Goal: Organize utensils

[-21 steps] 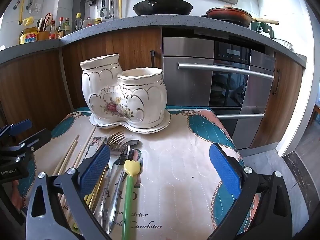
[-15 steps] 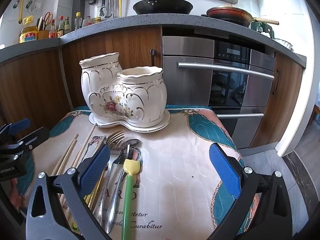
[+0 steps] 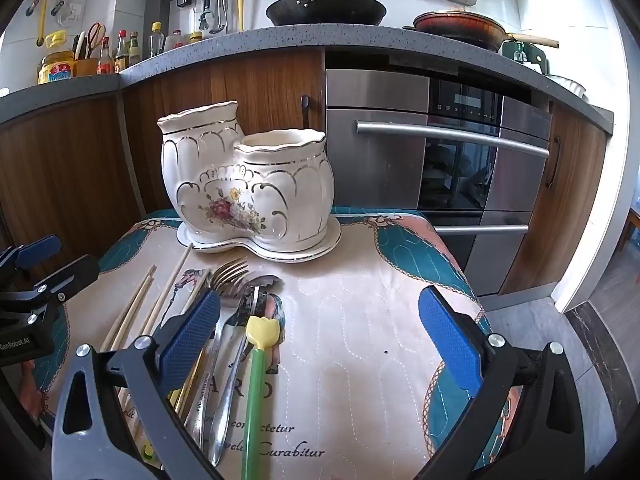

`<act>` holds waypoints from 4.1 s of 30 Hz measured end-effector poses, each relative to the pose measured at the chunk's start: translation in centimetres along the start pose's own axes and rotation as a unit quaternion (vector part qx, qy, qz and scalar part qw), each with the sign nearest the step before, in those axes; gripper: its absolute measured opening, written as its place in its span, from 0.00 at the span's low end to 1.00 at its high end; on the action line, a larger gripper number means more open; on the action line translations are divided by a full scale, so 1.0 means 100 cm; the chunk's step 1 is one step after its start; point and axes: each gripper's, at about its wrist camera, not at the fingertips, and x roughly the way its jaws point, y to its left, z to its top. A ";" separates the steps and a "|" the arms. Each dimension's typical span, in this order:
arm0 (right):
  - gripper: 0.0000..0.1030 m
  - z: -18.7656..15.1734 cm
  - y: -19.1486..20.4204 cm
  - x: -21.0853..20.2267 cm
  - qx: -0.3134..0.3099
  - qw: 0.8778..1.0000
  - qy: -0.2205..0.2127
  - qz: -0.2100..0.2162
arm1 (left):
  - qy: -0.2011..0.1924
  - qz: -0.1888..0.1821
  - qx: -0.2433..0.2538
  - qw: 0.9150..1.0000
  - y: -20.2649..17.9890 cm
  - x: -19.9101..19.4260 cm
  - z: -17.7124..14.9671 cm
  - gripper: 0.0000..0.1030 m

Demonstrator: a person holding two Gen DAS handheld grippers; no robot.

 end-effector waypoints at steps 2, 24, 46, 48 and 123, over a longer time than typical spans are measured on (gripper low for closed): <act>0.95 0.000 0.000 0.000 0.000 1.000 -0.001 0.000 | 0.000 0.000 0.000 1.000 0.000 0.000 0.000 0.95; 0.95 0.000 0.000 0.001 0.001 1.000 0.003 0.000 | 0.000 0.000 0.003 1.000 -0.002 0.000 -0.001 0.95; 0.95 -0.001 0.000 0.001 0.000 1.000 0.004 -0.001 | 0.000 0.001 0.004 1.000 -0.004 0.000 -0.002 0.95; 0.95 -0.001 0.000 0.001 0.000 1.000 0.005 0.000 | 0.000 0.001 0.005 1.000 -0.005 0.000 -0.002 0.95; 0.47 0.001 0.002 0.026 -0.052 0.971 0.211 0.097 | 0.239 -0.026 0.041 0.970 0.013 0.044 -0.019 0.59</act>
